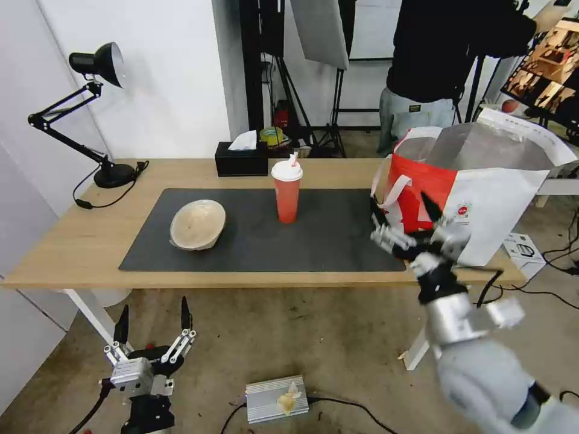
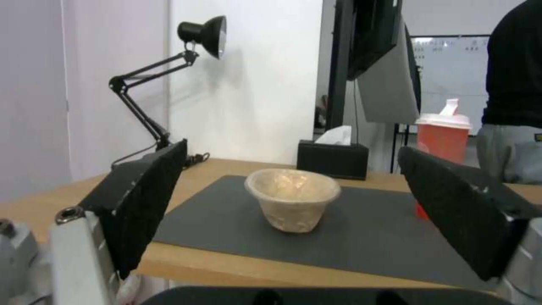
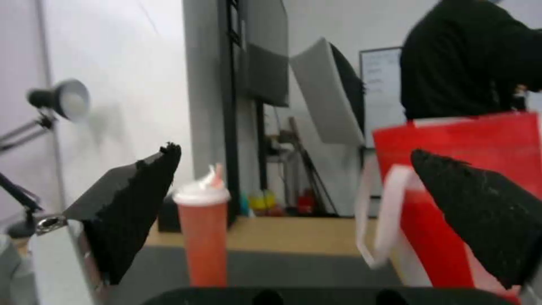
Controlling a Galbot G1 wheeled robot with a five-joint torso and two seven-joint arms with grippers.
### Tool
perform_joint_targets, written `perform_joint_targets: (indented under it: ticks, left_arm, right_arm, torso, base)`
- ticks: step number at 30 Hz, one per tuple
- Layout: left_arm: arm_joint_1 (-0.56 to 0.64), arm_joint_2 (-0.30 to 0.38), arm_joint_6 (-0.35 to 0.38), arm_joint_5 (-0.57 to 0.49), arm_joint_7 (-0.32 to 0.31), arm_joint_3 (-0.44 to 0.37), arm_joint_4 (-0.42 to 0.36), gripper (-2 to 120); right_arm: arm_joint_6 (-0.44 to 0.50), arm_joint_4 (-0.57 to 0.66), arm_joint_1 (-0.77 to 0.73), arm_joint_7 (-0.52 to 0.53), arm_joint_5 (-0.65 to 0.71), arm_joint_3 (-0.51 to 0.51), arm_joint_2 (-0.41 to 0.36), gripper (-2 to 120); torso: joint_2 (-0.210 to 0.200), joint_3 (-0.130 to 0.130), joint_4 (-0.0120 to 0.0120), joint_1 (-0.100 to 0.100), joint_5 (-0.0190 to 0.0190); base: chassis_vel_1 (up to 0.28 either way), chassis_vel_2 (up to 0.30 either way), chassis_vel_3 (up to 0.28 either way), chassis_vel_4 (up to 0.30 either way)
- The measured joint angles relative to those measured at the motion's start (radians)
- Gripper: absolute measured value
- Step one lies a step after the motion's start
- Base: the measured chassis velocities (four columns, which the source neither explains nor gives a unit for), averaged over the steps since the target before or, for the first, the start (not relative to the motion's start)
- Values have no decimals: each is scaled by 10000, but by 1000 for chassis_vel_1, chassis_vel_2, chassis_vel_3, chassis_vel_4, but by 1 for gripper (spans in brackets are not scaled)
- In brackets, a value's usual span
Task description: Pick up the trash from the table and place it into the takeout bag.
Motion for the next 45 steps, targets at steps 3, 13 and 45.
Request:
perform_joint_targets:
  ticks: [3, 13, 45]
  left_arm:
    - [5, 18, -2, 0, 0, -9, -2, 100]
    - [22, 77, -6, -67, -9, -78, 9, 100]
    - [-110, 263, -10, -351, -25, -92, 235, 100]
  right_arm:
    - [-227, -7, -237, 288, -202, -85, 133, 100]
    - [-1014, -49, -1310, 812, -754, -210, 132, 100]
    - [-1731, -331, -2315, 1156, -1692, -950, 343, 100]
  torso:
    - [-1, 0, -1, 0, 0]
    - [0, 0, 0, 1, 0]
    - [0, 0, -1, 1, 1]
  base:
    - [0, 0, 0, 0]
    - [0, 0, 0, 0]
    - [0, 0, 0, 0]
